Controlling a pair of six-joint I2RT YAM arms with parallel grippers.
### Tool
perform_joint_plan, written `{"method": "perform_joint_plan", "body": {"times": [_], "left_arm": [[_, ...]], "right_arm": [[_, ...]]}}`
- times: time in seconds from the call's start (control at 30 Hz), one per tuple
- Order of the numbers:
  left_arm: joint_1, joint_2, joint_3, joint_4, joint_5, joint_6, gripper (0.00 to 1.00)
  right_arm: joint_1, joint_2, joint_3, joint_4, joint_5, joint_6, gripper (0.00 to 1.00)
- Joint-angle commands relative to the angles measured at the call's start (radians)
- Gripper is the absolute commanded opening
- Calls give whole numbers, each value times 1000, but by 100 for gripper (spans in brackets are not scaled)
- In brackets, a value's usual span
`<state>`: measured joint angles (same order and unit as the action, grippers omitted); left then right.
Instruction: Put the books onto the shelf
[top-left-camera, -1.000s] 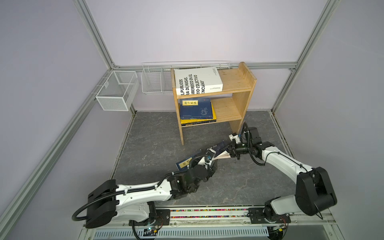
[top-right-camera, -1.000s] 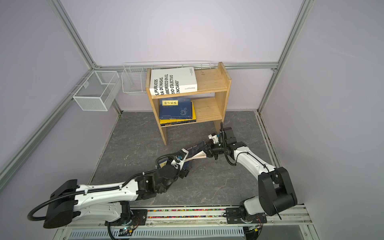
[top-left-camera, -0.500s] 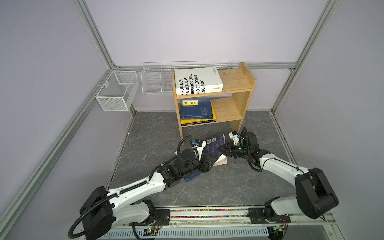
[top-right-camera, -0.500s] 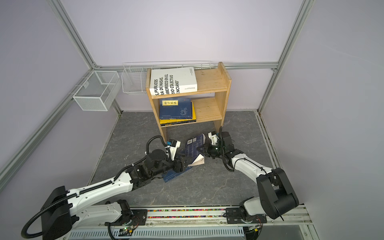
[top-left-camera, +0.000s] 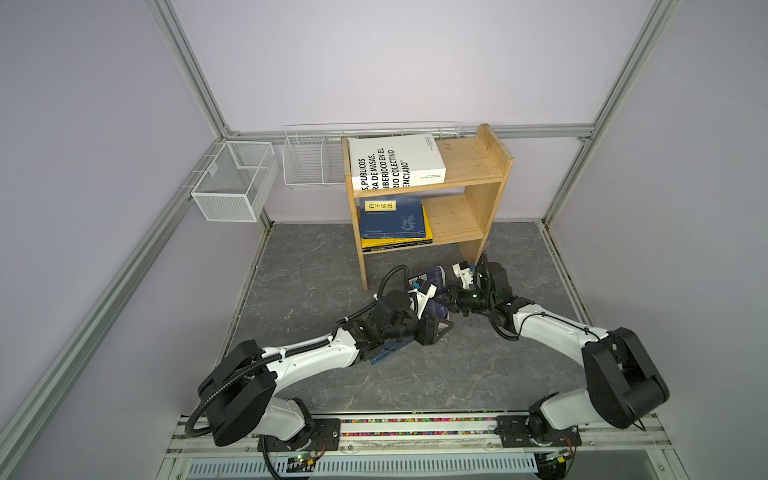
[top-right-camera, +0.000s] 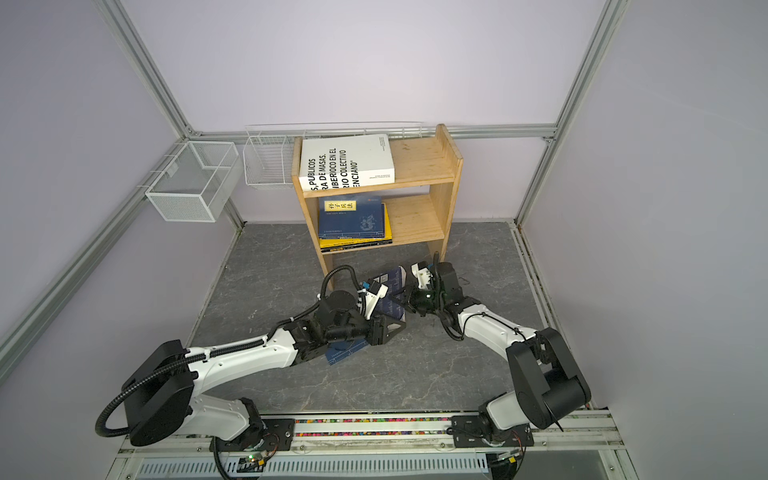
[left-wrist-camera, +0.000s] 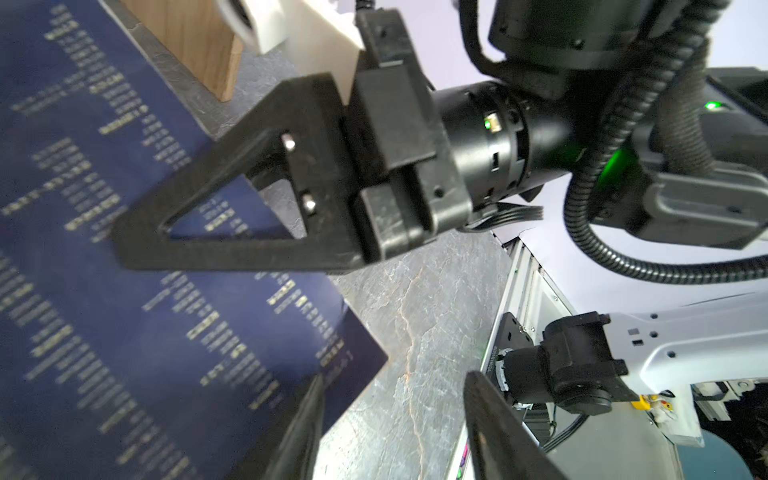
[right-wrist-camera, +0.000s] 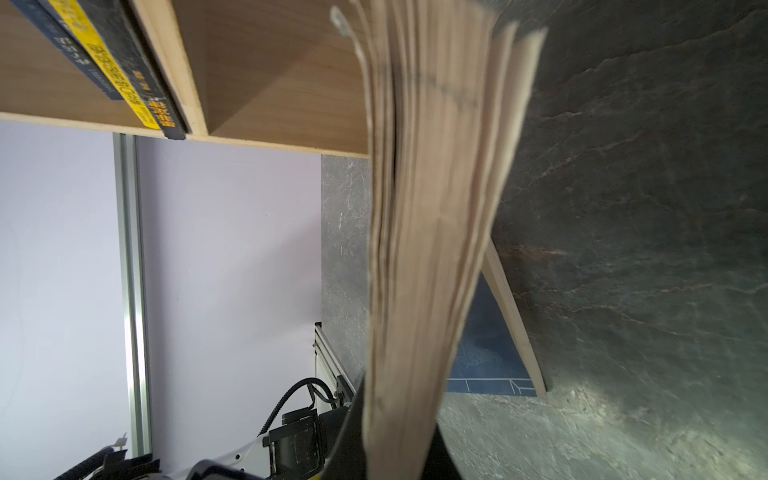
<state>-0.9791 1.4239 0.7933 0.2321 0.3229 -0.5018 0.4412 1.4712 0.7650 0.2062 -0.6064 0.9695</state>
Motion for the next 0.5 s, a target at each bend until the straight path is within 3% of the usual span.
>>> {"method": "perform_joint_plan", "body": {"times": [0.0,0.23,0.47], "left_arm": [[-1,18,31,31,38,22,52],[-32,-1,43,-84,-100,124,53],[-97,-16,69,-205,-395,296,55]], "right_arm": [[7,13,55,20,-17,26,7],[6,57,164,-133,-77,54,7],[7,79,215,-262,-164,70,7]]}}
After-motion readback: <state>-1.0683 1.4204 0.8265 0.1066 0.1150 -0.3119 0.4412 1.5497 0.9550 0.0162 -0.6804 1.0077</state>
